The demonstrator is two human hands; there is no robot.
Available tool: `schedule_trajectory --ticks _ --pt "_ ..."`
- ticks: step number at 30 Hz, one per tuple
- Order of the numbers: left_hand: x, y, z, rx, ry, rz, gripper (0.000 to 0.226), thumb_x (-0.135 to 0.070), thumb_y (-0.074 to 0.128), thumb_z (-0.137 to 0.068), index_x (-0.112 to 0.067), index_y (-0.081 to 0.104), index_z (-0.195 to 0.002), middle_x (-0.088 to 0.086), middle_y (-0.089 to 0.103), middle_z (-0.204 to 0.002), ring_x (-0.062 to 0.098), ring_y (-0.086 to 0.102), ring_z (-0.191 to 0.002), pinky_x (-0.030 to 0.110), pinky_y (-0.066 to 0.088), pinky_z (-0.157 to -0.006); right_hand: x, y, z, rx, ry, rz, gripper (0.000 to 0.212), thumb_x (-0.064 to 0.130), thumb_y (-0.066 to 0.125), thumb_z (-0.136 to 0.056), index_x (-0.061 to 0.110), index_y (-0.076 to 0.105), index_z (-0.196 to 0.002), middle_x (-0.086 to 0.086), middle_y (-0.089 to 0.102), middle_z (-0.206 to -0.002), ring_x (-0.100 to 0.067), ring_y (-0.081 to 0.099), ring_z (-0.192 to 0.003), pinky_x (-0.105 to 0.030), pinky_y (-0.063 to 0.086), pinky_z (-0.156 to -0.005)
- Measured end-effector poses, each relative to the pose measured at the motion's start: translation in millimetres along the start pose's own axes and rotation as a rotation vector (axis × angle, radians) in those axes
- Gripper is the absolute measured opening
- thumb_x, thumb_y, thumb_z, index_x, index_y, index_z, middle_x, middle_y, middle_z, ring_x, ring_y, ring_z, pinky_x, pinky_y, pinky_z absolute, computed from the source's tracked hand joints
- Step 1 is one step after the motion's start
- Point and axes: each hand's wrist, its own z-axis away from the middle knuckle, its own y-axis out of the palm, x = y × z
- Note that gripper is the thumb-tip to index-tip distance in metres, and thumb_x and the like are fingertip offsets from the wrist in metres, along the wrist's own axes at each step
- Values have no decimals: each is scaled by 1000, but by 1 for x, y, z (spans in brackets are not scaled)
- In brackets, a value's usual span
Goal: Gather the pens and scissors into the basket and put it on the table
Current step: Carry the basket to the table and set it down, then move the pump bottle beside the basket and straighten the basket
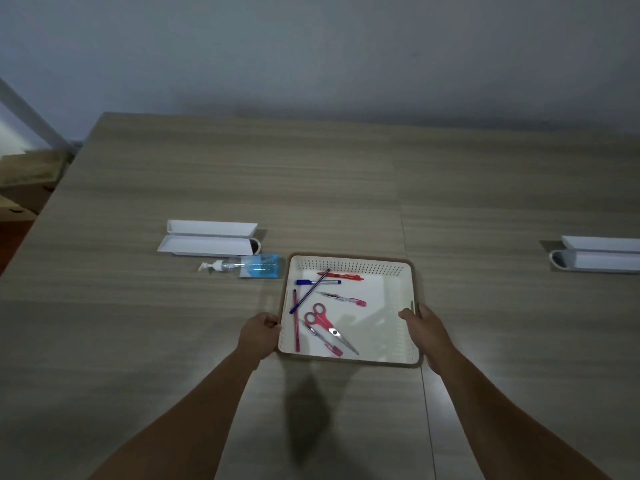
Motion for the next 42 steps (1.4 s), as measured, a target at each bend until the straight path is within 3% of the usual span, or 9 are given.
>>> schedule_trajectory --ticks 3,9,14,20,25,31,35,37,42 --pt "-7 5 -14 -2 14 -35 25 -6 68 -100 3 73 -123 22 79 -123 41 74 -120 55 59 -107 7 1 -19 6 7 40 38 28 61 -100 21 66 -137 -3 77 -121 -28 75 -109 -53 60 -104" --pt "-27 11 -37 -22 68 -131 21 -14 68 -101 -5 74 -119 13 80 -120 33 74 -116 44 59 -106 29 9 -55 -61 -53 187 55 27 63 -100 16 53 -153 -12 67 -144 -35 70 -123 -55 57 -108" --pt "-33 15 -47 -65 97 -135 14 -11 69 -99 -8 73 -112 6 80 -110 26 74 -109 24 44 -88 37 28 -71 -178 -54 312 75 28 71 -98 9 37 -162 -24 52 -158 -49 59 -138 -60 55 -110" --pt "-27 9 -54 -13 99 -100 14 -16 72 -99 -12 73 -112 -2 77 -107 18 71 -103 31 54 -97 34 49 -66 -245 -36 480 102 26 77 -94 9 11 -170 -27 33 -166 -53 41 -148 -67 47 -113" --pt "-27 -4 -67 132 9 44 22 -11 75 -98 -4 71 -119 13 78 -121 33 75 -115 51 62 -104 39 46 -70 -227 -8 524 99 23 76 -95 5 12 -169 -31 35 -162 -55 45 -143 -66 48 -112" --pt "-23 6 -67 250 -31 225 12 -5 75 -98 -14 68 -101 15 77 -118 29 75 -101 36 64 -77 29 39 -71 -270 52 597 109 26 81 -93 1 7 -168 -33 28 -166 -57 36 -150 -69 39 -120" --pt "-20 -10 -76 369 -80 311 12 -19 76 -101 -17 77 -112 11 80 -118 24 78 -104 30 66 -79 40 43 -72 -348 91 651 105 33 78 -91 -2 14 -167 -29 21 -174 -47 19 -163 -64 22 -131" --pt "-17 -27 -91 286 -117 330 20 -24 73 -103 -11 78 -116 15 81 -117 26 78 -96 30 63 -73 57 56 -72 -398 -13 687 97 31 76 -92 -1 23 -166 -29 21 -176 -46 16 -165 -63 17 -133" --pt "-16 -80 -129 -43 -233 642 22 -27 67 -105 -11 71 -91 15 66 -90 18 53 -62 29 38 -59 99 126 -60 -231 -618 711 55 14 76 -91 -2 59 -140 -24 61 -142 -44 55 -134 -49 45 -108"
